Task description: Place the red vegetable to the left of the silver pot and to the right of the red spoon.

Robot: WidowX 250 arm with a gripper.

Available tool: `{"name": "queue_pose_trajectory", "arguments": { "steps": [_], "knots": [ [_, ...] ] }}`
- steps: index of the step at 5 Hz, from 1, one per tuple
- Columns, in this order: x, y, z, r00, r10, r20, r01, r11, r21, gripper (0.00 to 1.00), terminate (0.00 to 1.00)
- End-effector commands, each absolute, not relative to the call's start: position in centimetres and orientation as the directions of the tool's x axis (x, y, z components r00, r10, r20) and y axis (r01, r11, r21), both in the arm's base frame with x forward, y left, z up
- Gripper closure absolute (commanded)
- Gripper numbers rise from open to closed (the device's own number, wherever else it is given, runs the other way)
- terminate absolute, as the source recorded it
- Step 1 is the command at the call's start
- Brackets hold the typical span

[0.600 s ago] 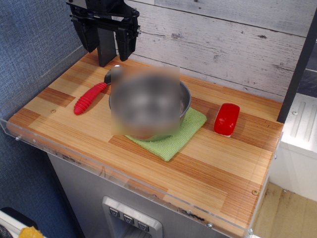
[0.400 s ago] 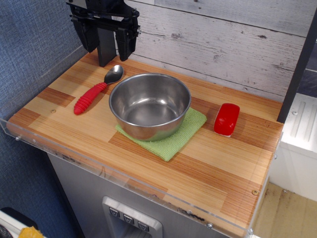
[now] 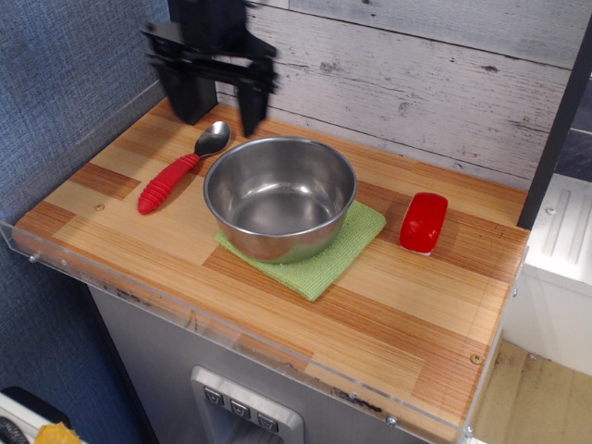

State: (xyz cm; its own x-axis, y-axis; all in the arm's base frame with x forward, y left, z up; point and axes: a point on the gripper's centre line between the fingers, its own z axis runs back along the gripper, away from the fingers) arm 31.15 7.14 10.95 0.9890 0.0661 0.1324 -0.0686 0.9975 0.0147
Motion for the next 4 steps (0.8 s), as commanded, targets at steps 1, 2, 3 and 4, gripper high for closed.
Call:
{"name": "queue_pose_trajectory", "arguments": {
  "steps": [1, 2, 3, 4],
  "knots": [
    [32.9, 1.8, 11.6, 0.982, 0.001, 0.186, -0.004, 1.0, 0.018, 0.0, 0.0],
    [33.7, -2.2, 10.8, 0.98, -0.052, 0.191, 0.057, 0.998, -0.02, 0.0, 0.0],
    [34.6, -5.5, 10.3, 0.971, -0.124, 0.203, 0.132, 0.991, -0.024, 0.0, 0.0],
    [35.2, -7.6, 9.6, 0.968, -0.157, 0.196, 0.164, 0.986, -0.023, 0.0, 0.0]
  ]
}}
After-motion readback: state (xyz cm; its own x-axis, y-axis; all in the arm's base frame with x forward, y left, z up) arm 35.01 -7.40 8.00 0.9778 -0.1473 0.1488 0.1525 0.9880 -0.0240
